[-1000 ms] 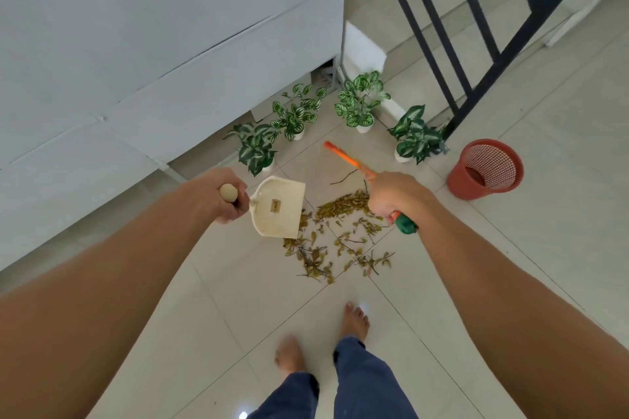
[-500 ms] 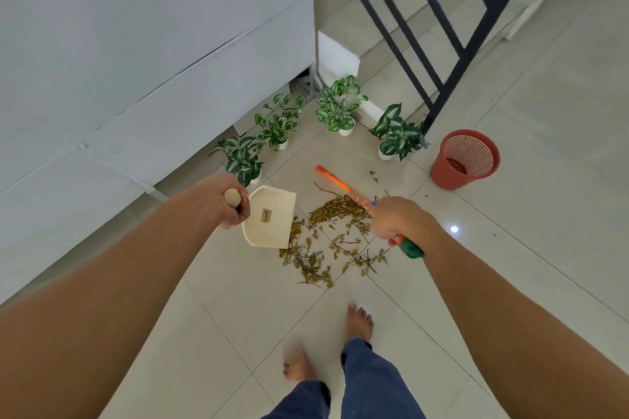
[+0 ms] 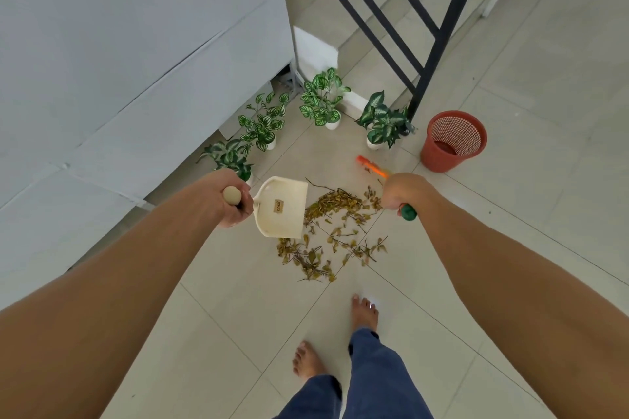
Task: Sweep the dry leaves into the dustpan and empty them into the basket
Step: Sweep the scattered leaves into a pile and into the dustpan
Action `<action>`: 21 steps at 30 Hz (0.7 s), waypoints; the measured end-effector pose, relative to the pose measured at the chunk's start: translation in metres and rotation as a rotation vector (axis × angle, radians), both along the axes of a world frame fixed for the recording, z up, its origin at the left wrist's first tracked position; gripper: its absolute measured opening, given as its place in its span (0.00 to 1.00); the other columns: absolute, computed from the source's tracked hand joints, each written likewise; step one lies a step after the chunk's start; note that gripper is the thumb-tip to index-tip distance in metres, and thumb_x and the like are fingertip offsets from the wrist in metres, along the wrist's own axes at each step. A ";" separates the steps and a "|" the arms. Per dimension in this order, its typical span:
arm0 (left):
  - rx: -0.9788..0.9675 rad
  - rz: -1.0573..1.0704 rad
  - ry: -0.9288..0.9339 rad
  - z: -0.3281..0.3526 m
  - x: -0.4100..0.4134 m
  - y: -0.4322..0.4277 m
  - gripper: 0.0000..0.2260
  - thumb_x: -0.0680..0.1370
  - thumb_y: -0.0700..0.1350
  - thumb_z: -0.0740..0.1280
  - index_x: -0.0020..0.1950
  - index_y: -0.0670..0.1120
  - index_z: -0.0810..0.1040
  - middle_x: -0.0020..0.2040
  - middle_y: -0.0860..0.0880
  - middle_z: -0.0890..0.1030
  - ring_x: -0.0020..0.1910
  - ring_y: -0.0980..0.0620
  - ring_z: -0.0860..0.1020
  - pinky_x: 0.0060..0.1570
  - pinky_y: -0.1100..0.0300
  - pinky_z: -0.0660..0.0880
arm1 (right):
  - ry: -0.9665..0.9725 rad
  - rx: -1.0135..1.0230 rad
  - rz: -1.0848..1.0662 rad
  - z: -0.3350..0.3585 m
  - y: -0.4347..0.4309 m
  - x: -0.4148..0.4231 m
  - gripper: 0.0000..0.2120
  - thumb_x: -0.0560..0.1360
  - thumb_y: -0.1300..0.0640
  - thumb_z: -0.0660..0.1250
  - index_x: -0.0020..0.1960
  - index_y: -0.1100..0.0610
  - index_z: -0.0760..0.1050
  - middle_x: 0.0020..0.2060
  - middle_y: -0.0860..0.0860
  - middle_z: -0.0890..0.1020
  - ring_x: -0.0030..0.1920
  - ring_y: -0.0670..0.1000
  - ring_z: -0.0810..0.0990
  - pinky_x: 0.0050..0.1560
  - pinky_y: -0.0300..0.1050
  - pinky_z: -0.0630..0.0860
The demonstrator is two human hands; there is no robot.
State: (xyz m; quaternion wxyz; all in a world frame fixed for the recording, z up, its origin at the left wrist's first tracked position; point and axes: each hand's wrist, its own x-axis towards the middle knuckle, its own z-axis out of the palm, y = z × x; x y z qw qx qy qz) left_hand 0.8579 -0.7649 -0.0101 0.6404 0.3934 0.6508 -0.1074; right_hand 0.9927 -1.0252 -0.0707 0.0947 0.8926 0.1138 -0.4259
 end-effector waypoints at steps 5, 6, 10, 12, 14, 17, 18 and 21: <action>-0.013 0.047 0.055 0.003 0.008 -0.008 0.05 0.81 0.34 0.62 0.57 0.41 0.72 0.37 0.46 0.70 0.24 0.58 0.67 0.18 0.70 0.69 | 0.122 0.016 0.051 0.013 -0.008 -0.003 0.10 0.77 0.65 0.58 0.43 0.62 0.77 0.37 0.54 0.78 0.33 0.50 0.74 0.40 0.43 0.73; 0.006 -0.005 0.068 0.003 0.014 -0.004 0.06 0.81 0.34 0.62 0.57 0.41 0.72 0.37 0.46 0.70 0.25 0.58 0.67 0.18 0.70 0.69 | 0.147 0.037 0.019 0.017 -0.008 -0.004 0.09 0.78 0.65 0.58 0.41 0.62 0.74 0.35 0.54 0.75 0.32 0.49 0.73 0.40 0.43 0.72; -0.211 0.082 0.061 -0.021 -0.009 -0.033 0.12 0.84 0.34 0.57 0.66 0.42 0.70 0.50 0.47 0.75 0.43 0.57 0.76 0.37 0.62 0.83 | 0.177 0.064 -0.063 0.028 -0.017 -0.006 0.06 0.78 0.63 0.60 0.46 0.65 0.74 0.34 0.54 0.77 0.27 0.48 0.75 0.32 0.40 0.73; -0.168 -0.139 0.311 -0.111 -0.078 -0.091 0.20 0.88 0.39 0.49 0.80 0.40 0.57 0.75 0.44 0.66 0.72 0.52 0.70 0.76 0.59 0.69 | 0.150 0.069 -0.082 0.030 -0.017 -0.007 0.11 0.78 0.61 0.59 0.38 0.60 0.70 0.29 0.53 0.75 0.20 0.46 0.71 0.24 0.37 0.69; -0.117 -0.316 0.466 -0.207 -0.136 -0.152 0.24 0.89 0.42 0.46 0.84 0.39 0.47 0.83 0.43 0.53 0.82 0.47 0.59 0.81 0.59 0.58 | 0.134 0.074 -0.088 0.030 -0.014 -0.008 0.12 0.79 0.60 0.58 0.37 0.57 0.65 0.30 0.53 0.75 0.23 0.47 0.71 0.24 0.37 0.68; -0.071 -0.231 0.493 -0.215 -0.131 -0.154 0.24 0.89 0.42 0.46 0.84 0.39 0.46 0.84 0.43 0.52 0.82 0.47 0.58 0.81 0.59 0.58 | 0.120 0.103 -0.121 0.023 -0.005 -0.008 0.10 0.80 0.61 0.55 0.59 0.59 0.71 0.42 0.56 0.80 0.29 0.48 0.73 0.30 0.39 0.71; -0.024 -0.305 0.478 -0.215 -0.134 -0.151 0.24 0.89 0.42 0.46 0.84 0.39 0.46 0.84 0.43 0.52 0.82 0.47 0.59 0.81 0.59 0.58 | 0.115 0.116 -0.115 0.019 -0.002 -0.009 0.14 0.80 0.62 0.55 0.64 0.59 0.71 0.49 0.57 0.81 0.32 0.49 0.74 0.34 0.41 0.72; 0.007 -0.389 0.434 -0.217 -0.139 -0.148 0.24 0.89 0.42 0.45 0.84 0.39 0.46 0.84 0.43 0.52 0.82 0.46 0.59 0.81 0.59 0.58 | 0.081 0.169 -0.106 0.009 0.003 -0.021 0.21 0.77 0.64 0.56 0.69 0.64 0.70 0.62 0.59 0.78 0.40 0.50 0.75 0.43 0.43 0.75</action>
